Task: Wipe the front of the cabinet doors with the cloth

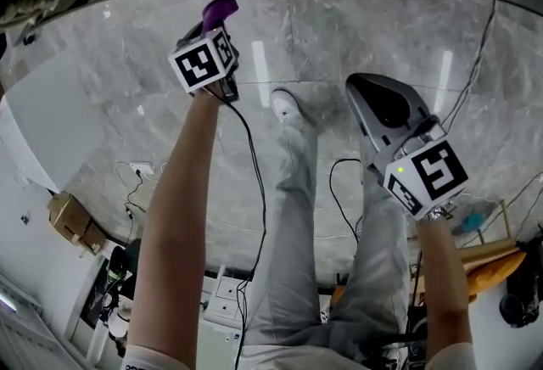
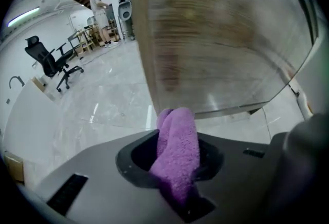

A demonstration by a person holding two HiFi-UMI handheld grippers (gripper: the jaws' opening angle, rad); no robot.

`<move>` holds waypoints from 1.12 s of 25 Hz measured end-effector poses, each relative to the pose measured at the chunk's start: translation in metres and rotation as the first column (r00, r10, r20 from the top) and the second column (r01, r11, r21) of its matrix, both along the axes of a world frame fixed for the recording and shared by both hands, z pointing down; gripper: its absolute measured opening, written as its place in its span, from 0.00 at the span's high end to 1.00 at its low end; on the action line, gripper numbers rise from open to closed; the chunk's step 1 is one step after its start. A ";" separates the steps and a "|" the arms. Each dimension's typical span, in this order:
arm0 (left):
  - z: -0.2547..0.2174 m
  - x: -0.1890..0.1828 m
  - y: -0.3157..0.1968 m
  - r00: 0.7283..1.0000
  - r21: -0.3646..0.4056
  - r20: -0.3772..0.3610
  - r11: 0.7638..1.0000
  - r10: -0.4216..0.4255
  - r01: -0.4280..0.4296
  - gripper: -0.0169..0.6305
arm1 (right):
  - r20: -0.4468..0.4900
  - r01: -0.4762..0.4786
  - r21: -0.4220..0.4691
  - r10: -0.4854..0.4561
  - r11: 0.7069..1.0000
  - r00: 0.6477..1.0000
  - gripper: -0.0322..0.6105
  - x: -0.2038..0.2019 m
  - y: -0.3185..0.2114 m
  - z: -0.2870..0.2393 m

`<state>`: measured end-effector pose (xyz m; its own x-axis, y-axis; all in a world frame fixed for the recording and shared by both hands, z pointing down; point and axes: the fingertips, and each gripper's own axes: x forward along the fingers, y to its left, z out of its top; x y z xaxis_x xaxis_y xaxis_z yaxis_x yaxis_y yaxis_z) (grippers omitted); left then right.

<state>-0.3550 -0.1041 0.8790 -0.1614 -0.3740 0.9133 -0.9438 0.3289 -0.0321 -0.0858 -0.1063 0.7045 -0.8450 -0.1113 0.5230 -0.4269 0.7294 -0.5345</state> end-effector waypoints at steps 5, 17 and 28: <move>0.033 0.111 -0.036 0.990 -0.034 -0.071 0.992 0.122 -0.125 0.83 | -0.006 0.002 0.005 -0.002 1.000 1.000 0.91 0.052 -0.015 -0.001; 0.077 0.281 -0.156 0.908 0.067 -0.120 0.916 0.401 -0.395 0.83 | -0.069 -0.440 -0.028 0.438 0.897 0.897 0.91 0.213 -0.028 0.037; 0.088 0.177 -0.143 0.937 0.036 -0.020 0.937 0.348 -0.348 0.83 | -0.078 -0.465 -0.010 0.463 0.885 0.883 0.91 0.171 -0.003 0.053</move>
